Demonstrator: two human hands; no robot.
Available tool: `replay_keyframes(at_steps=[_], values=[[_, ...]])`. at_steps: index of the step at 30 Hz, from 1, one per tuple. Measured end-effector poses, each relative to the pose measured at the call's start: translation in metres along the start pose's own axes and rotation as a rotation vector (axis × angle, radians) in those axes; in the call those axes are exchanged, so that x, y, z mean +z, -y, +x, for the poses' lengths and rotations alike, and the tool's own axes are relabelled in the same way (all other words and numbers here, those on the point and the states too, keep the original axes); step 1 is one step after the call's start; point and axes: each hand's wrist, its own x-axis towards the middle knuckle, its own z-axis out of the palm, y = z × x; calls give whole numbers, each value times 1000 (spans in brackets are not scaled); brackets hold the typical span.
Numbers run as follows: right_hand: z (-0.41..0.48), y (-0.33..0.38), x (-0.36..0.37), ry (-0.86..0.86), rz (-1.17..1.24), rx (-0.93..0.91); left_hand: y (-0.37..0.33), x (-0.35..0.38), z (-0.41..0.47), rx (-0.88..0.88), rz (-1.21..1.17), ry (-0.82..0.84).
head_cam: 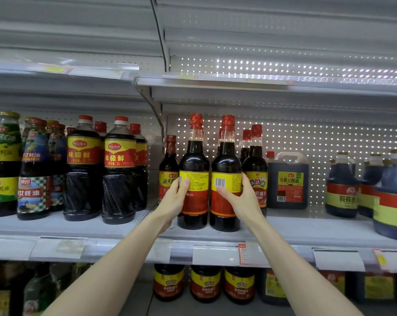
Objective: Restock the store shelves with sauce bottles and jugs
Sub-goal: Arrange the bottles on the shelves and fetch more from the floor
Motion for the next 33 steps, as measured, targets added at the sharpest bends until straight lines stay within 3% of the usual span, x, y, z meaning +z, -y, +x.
replay_keyframes(at_steps=[13, 17, 19, 23, 33], values=[[5, -6, -23, -80, -162, 44, -1, 3, -3, 7, 8, -5], [-12, 22, -13, -281, -204, -161, -2, 3, -4, -2, 20, -12], [-24, 37, 2, -180, -135, -217, -1, 2, -4, -4, 23, -15], [-40, 40, 40, 143, -7, 24, -2, 4, -7, 11, 4, -28], [-17, 27, 52, 215, 73, 210, -9, 8, -22, -11, 91, -17]])
